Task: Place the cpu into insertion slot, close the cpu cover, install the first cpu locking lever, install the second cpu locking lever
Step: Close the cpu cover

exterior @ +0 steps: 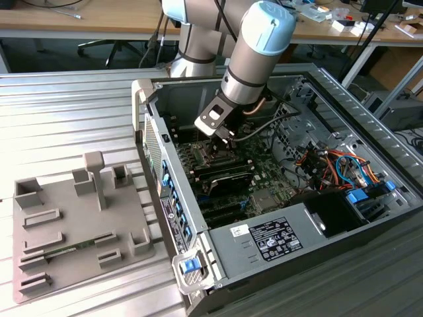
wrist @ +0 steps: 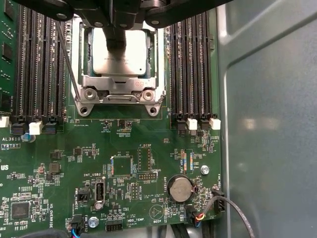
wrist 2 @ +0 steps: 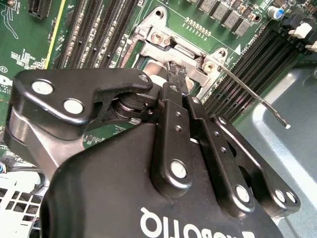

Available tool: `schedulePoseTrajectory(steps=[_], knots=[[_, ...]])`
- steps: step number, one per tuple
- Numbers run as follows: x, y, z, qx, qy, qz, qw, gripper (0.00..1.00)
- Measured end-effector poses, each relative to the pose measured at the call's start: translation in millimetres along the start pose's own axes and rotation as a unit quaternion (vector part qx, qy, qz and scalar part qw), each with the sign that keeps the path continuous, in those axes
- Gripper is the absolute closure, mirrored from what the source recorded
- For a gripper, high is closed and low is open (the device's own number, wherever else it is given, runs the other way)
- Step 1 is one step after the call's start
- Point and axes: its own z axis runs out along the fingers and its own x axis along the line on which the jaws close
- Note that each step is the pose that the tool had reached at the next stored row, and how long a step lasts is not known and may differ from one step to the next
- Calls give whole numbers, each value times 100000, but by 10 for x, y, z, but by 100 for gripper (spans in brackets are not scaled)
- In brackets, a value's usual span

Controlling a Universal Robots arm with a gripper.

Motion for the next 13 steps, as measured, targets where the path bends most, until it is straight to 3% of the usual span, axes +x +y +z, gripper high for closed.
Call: schedulePoseTrajectory(steps=[6,10,13], knots=[[-1,0,23,-3,-268,16,100000,89],[5,2,-41,-30,-202,12,100000,89],[6,49,-76,-19,-124,9,100000,89]])
